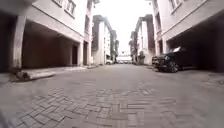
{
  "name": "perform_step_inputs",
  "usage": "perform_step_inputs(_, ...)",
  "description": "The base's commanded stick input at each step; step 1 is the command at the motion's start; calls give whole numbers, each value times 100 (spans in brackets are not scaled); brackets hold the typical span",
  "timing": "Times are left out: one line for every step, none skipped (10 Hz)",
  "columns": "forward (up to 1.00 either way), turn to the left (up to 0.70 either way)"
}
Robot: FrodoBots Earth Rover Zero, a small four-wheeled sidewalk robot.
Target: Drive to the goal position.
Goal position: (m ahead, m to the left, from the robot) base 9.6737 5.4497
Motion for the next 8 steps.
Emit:
perform_step_inputs(70, 0)
perform_step_inputs(70, 0)
perform_step_inputs(70, 0)
perform_step_inputs(70, 0)
perform_step_inputs(70, 0)
perform_step_inputs(70, 0)
perform_step_inputs(70, 0)
perform_step_inputs(70, 0)
